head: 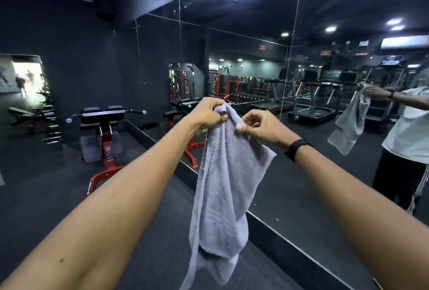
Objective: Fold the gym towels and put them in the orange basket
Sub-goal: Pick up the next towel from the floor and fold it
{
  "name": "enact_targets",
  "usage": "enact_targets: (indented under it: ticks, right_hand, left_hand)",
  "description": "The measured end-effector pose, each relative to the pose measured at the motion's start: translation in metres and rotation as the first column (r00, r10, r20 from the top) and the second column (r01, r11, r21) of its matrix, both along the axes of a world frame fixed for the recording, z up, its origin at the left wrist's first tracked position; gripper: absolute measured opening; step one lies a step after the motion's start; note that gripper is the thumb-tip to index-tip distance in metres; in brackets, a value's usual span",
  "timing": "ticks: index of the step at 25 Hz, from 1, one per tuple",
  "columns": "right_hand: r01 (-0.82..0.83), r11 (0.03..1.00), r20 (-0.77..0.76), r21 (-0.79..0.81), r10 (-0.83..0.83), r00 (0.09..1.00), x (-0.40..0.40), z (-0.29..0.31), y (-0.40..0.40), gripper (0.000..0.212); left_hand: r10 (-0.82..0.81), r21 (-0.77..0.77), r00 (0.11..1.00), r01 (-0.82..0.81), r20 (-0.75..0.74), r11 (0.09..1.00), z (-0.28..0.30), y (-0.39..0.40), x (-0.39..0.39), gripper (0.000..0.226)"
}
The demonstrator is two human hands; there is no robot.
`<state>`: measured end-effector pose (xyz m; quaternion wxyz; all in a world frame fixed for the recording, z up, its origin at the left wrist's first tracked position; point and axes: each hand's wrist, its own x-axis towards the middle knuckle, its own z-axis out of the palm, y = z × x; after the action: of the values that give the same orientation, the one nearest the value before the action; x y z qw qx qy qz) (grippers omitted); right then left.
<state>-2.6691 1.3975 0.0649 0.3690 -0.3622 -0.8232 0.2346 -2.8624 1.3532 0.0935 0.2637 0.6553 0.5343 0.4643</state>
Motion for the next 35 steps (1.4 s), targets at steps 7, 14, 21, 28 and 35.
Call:
enact_targets:
  ticks: [7,14,21,28,35]
  right_hand:
    - [-0.082,0.991,0.074,0.104,0.075,0.994,0.005,-0.025,0.003,0.041]
    - [0.053,0.988,0.633,0.147,-0.135,0.763,0.009,-0.006,0.003,0.046]
    - [0.101,0.974,-0.122,0.205,-0.077,0.990,0.013,0.038,0.007,0.023]
    - [0.077,0.988,-0.381,0.137,-0.019,0.924,0.017,0.052,0.001,0.036]
    - [-0.125,0.941,-0.031,-0.313,0.122,0.992,0.018,-0.003,-0.018,0.021]
  left_hand:
    - [0.207,0.059,0.962,-0.221,0.178,0.974,0.004,0.009,-0.036,0.028]
    - [0.309,0.134,0.935,-0.333,0.175,0.933,0.012,0.004,-0.069,0.027]
    - [0.419,0.078,0.889,-0.439,0.184,0.895,0.004,-0.002,-0.103,0.015]
    - [0.256,-0.021,0.880,-0.270,0.399,0.963,0.012,-0.017,-0.085,0.014]
    - [0.210,0.009,0.737,-0.281,0.642,0.960,0.022,-0.015,-0.073,0.014]
